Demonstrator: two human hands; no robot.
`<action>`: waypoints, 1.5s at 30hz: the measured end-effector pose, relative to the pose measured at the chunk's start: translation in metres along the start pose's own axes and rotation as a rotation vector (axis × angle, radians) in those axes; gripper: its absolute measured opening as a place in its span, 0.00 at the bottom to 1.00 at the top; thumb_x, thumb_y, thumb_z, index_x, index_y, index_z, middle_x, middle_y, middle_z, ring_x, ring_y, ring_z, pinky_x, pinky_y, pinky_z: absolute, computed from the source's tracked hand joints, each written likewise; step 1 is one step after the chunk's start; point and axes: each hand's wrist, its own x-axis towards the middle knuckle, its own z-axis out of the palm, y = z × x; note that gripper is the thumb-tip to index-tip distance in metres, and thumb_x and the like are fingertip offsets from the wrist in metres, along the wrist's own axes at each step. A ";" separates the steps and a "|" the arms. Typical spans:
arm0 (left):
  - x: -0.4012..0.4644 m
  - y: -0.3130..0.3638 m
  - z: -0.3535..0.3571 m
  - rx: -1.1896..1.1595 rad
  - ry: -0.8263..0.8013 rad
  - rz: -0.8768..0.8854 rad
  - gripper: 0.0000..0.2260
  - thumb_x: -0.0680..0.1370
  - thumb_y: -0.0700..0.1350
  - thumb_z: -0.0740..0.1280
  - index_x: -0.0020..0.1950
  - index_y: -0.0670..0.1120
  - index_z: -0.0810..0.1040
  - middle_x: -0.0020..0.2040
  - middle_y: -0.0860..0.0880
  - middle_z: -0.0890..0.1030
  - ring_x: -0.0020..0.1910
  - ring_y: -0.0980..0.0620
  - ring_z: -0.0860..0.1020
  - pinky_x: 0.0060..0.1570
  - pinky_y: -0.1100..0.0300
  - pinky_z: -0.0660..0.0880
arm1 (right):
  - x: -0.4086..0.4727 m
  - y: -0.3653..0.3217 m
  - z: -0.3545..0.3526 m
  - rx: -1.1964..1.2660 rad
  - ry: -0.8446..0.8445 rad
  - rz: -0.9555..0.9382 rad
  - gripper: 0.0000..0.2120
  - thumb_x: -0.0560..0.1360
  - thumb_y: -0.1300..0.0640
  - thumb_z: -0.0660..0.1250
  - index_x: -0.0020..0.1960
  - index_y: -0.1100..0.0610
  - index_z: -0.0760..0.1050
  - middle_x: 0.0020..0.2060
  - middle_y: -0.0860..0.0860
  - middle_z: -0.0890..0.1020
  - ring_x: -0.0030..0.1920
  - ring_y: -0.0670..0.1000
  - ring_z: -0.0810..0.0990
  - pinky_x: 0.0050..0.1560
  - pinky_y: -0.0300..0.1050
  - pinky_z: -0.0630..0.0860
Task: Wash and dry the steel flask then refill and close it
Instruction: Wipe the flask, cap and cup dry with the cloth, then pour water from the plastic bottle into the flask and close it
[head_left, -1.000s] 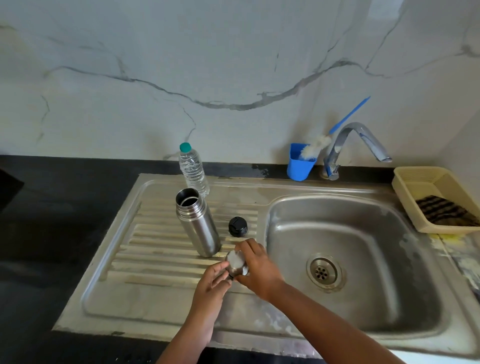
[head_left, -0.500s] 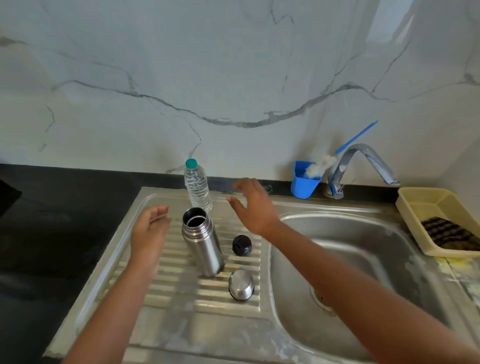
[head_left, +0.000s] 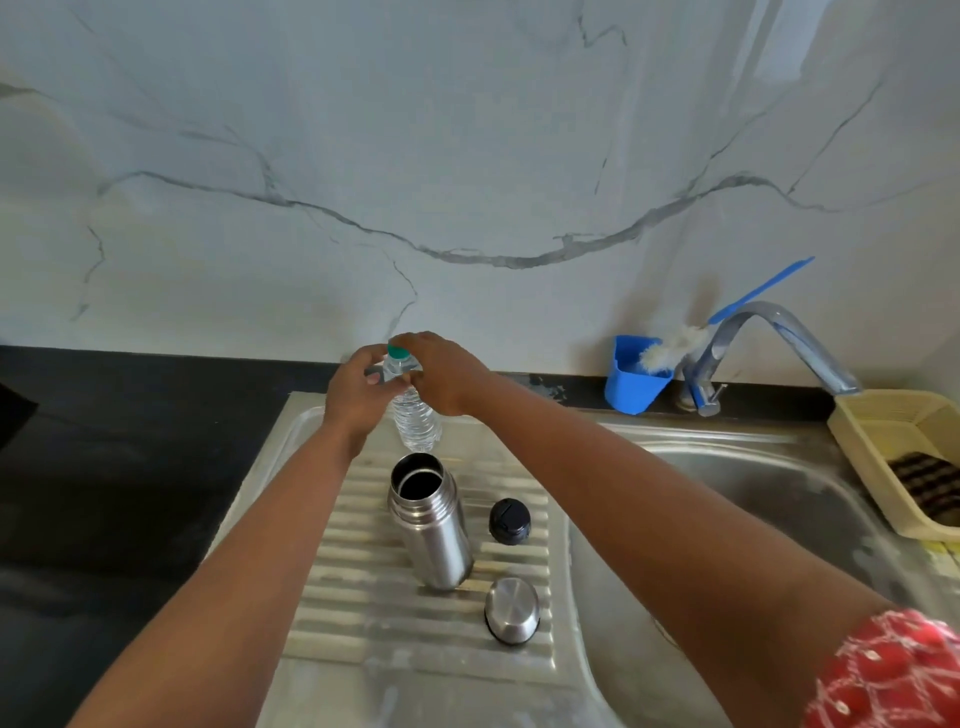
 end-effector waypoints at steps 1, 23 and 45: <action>0.002 -0.001 0.000 -0.015 0.024 0.010 0.21 0.73 0.42 0.76 0.65 0.48 0.77 0.62 0.48 0.79 0.61 0.49 0.76 0.50 0.62 0.73 | 0.001 0.000 0.001 0.003 0.027 -0.007 0.26 0.78 0.65 0.63 0.74 0.55 0.64 0.69 0.56 0.71 0.64 0.58 0.73 0.63 0.53 0.72; -0.051 0.125 -0.016 0.007 -0.289 0.307 0.12 0.73 0.41 0.75 0.56 0.46 0.82 0.56 0.51 0.84 0.50 0.55 0.83 0.43 0.63 0.78 | -0.099 -0.021 -0.062 0.368 0.708 -0.167 0.12 0.74 0.64 0.69 0.56 0.55 0.80 0.51 0.51 0.81 0.46 0.49 0.80 0.48 0.42 0.79; -0.263 0.049 0.048 -0.044 -0.469 0.152 0.13 0.70 0.35 0.76 0.52 0.46 0.83 0.50 0.51 0.86 0.55 0.55 0.83 0.61 0.52 0.78 | -0.322 0.010 -0.005 0.520 0.377 0.067 0.17 0.70 0.58 0.77 0.56 0.46 0.78 0.44 0.44 0.80 0.40 0.46 0.79 0.42 0.39 0.77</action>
